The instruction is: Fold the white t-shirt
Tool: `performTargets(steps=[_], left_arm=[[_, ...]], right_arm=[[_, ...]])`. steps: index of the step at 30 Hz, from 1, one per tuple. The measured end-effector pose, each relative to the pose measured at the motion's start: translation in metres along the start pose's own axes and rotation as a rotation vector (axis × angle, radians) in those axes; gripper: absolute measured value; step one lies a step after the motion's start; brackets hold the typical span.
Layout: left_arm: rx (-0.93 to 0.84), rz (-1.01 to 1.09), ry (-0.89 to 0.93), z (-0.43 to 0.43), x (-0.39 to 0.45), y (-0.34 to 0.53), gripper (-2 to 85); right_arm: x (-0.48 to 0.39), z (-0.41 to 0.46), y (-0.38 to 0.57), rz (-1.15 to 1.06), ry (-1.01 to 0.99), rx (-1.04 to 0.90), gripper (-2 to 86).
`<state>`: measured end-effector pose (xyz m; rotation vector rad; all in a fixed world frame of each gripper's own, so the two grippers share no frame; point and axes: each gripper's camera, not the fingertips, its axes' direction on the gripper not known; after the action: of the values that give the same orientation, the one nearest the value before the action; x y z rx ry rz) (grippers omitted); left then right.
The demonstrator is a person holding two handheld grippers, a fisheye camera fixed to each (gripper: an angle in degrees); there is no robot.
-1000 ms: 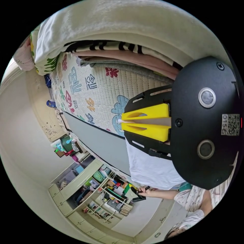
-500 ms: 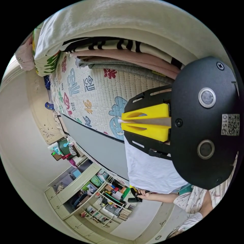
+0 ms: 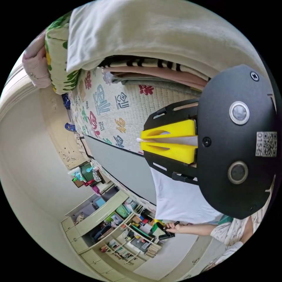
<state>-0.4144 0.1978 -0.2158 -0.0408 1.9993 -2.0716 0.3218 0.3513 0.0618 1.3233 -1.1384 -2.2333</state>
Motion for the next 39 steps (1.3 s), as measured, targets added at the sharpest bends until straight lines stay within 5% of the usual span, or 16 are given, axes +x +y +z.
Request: performTargets(steps=[16, 24, 29, 32, 39], left_arm=[[0.045, 0.018, -0.048, 0.058, -0.036, -0.028, -0.6], [0.016, 0.018, -0.059, 0.057, -0.048, -0.046, -0.8], [0.047, 0.017, -0.016, 0.046, -0.068, -0.056, -0.8], [0.061, 0.028, -0.001, 0.041, -0.079, -0.063, -0.8], [0.053, 0.013, -0.003, 0.036, -0.112, -0.083, -0.8]], right_arm=[[0.134, 0.199, 0.009, 0.157, 0.11, -0.127, 1.8], [0.222, 0.174, 0.11, 0.32, -0.102, 0.18, 3.1], [0.106, 0.135, 0.189, -0.105, 0.195, 0.499, 1.6], [0.003, 0.15, 0.25, -0.447, 0.265, 0.486, 0.4], [-0.157, 0.187, 0.409, -0.997, -0.19, 0.144, -0.5]])
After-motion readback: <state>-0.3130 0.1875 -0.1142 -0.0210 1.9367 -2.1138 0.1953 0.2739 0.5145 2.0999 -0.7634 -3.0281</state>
